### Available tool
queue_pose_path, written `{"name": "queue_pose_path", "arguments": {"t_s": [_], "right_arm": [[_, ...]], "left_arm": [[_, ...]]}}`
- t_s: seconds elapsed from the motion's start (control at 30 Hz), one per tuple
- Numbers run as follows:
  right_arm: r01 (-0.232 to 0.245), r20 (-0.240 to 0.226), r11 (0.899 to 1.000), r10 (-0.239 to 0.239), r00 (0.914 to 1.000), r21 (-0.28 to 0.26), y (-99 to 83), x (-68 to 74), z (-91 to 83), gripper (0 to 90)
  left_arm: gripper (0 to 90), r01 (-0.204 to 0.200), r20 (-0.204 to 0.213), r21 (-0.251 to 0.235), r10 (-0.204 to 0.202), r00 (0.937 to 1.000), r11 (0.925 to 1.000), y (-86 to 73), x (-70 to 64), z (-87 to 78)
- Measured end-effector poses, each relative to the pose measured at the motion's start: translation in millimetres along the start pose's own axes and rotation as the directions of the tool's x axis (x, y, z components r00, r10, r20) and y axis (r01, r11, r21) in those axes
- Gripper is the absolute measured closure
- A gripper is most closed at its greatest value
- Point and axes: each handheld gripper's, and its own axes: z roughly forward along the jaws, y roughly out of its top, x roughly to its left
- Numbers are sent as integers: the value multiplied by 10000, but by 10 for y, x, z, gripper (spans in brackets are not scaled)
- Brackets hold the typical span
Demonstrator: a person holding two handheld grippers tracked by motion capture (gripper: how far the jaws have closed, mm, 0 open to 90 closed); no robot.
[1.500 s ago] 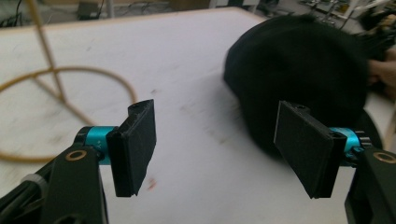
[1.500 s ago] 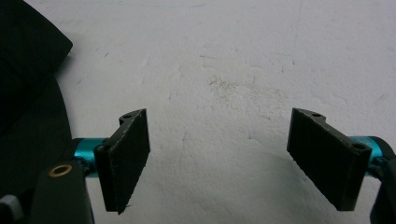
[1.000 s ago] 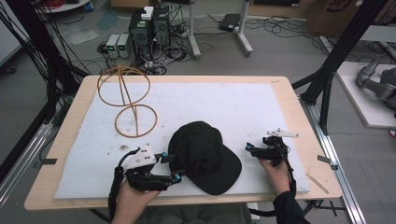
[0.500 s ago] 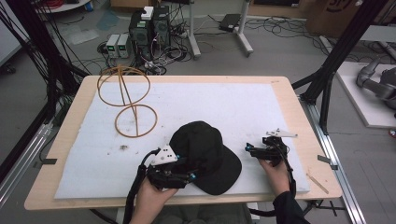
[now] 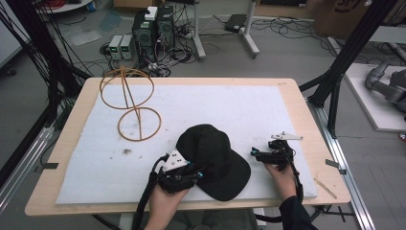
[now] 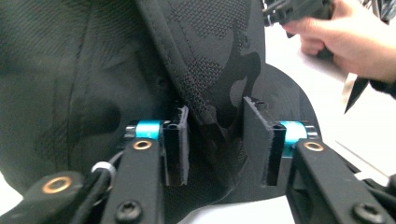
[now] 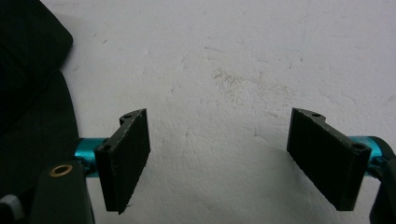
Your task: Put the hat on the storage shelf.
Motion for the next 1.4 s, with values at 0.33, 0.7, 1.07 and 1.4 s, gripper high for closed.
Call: {"name": "queue_pose_path", "arguments": {"t_s": [0.33, 0.7, 1.07, 1.4], "right_arm": [[13, 3, 10000, -13, 10000, 45, 1, 1, 2, 213], [38, -20, 10000, -37, 10000, 36, 0, 2, 1, 213], [119, -17, 9999, -119, 9999, 99, 3, 8, 6, 213], [159, -14, 9998, -159, 9999, 130, 5, 16, 11, 212]], "left_arm": [[871, 294, 1205, -549, -226, 9925, 9981, -19, 75, -67], [877, 313, 2196, -967, -94, 9756, 9948, 110, 12, -180], [876, 323, 2827, -1744, 186, 9590, 9841, 331, -52, -403], [876, 375, 2891, -2023, 231, 9570, 9786, 408, -18, -505]]}}
